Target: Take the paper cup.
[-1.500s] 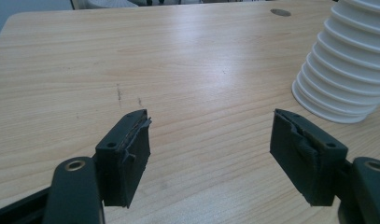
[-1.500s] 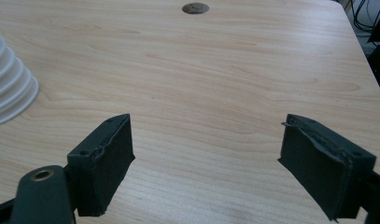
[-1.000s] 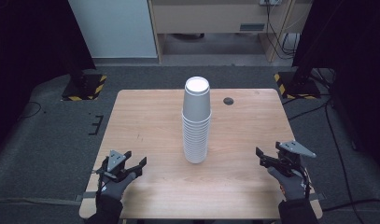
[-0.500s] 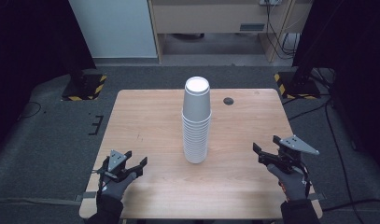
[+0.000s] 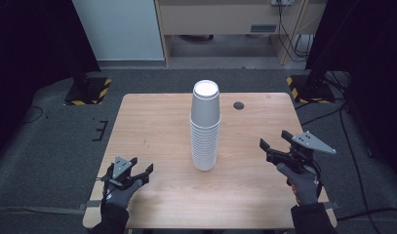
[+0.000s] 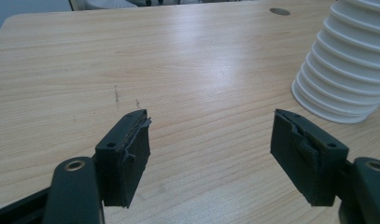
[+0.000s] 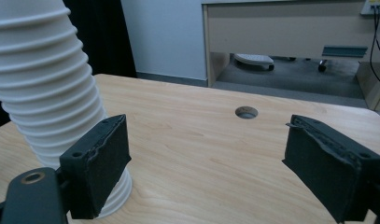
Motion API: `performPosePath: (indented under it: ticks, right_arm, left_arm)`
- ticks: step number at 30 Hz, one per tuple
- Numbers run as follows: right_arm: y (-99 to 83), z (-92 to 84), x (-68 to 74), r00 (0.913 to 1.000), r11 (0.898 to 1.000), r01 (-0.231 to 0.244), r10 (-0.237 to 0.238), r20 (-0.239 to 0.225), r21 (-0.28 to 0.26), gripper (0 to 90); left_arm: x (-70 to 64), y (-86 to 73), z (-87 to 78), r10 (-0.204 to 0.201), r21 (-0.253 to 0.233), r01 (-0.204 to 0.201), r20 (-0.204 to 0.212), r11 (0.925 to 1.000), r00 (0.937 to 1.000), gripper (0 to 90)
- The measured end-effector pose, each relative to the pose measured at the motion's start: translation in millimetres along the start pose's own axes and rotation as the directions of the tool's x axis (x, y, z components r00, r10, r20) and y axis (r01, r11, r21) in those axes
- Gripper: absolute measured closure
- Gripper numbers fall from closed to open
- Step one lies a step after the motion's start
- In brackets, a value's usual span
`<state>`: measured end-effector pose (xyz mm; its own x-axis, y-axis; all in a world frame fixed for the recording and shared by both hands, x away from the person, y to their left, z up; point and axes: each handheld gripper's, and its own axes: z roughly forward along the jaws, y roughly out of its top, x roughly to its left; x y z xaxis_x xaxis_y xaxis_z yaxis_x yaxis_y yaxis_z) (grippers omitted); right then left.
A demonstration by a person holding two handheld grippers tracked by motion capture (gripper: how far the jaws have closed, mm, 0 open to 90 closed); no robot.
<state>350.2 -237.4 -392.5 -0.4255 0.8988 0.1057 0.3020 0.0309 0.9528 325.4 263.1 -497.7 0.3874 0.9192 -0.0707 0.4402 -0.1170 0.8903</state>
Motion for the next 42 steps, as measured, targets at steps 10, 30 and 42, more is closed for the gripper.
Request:
performPosePath:
  ticks: [10,30,42]
  right_arm:
    - [26.4,-0.2,12.2,0.9994,0.999,0.013,-0.014,-0.031,-0.049,13.4]
    - [62.3,9.0,39.2,0.9931,0.994,0.019,-0.030,-0.114,-0.103,12.4]
    - [78.5,20.8,59.2,0.9878,0.993,0.041,-0.058,-0.145,-0.115,12.1]
  left_arm:
    - [0.6,-0.6,0.8,-0.001,0.004,0.001,-0.003,1.0000,1.0000,26.9]
    - [1.7,-1.2,2.1,0.000,0.009,0.000,-0.006,1.0000,1.0000,26.9]
    - [2.6,-1.2,2.4,-0.004,0.009,0.004,-0.008,0.9999,1.0000,26.9]
